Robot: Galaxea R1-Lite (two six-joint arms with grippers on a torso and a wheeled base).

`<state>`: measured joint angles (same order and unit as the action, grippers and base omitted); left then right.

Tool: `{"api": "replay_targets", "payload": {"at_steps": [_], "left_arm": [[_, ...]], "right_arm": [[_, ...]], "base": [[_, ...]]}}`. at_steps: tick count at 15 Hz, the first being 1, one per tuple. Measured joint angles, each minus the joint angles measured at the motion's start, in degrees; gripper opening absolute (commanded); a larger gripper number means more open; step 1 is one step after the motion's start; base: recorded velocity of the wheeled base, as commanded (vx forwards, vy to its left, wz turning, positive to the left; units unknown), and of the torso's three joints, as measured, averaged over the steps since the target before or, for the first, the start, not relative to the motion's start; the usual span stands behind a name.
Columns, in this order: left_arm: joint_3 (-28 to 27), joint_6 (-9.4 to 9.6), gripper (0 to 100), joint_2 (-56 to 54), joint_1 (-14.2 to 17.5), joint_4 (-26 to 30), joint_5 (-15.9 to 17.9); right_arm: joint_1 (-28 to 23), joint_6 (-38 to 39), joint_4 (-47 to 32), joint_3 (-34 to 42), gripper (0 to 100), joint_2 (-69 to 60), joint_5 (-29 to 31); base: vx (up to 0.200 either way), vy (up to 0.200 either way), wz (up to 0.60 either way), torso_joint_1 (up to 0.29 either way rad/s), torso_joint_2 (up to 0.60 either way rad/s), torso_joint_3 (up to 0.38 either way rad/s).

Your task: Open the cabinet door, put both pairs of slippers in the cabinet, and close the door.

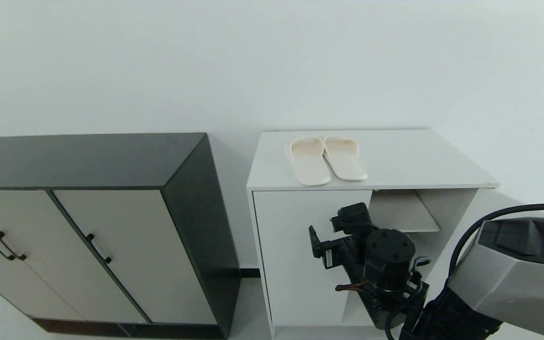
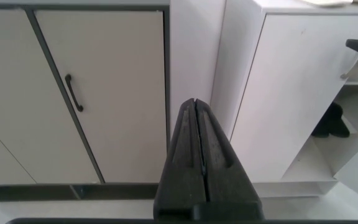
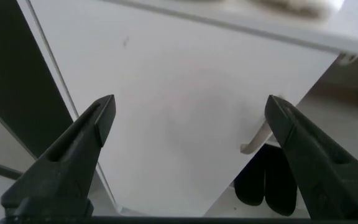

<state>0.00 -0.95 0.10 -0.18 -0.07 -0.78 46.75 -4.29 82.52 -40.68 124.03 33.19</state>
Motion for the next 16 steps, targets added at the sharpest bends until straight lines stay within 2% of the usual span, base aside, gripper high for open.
{"api": "replay_targets", "payload": {"at_steps": [9,11,16], "left_arm": [[0.00,0.00,0,0.00,0.00,-0.04,0.02],[0.00,0.00,0,0.00,0.00,-0.02,0.02],[0.00,0.00,0,0.00,0.00,-0.02,0.02]], "right_arm": [[2.08,-0.68,-2.95,2.76,100,-6.19,-0.55],[1.95,-0.63,-2.51,3.22,100,-6.41,-3.69],[1.21,-2.19,-2.29,4.05,100,-6.03,-5.12]], "base": [[0.000,0.000,0.00,0.230,-0.52,-0.284],[0.000,0.000,0.00,0.183,-0.37,-0.203],[0.000,0.000,0.00,0.018,-0.04,-0.019]]}}
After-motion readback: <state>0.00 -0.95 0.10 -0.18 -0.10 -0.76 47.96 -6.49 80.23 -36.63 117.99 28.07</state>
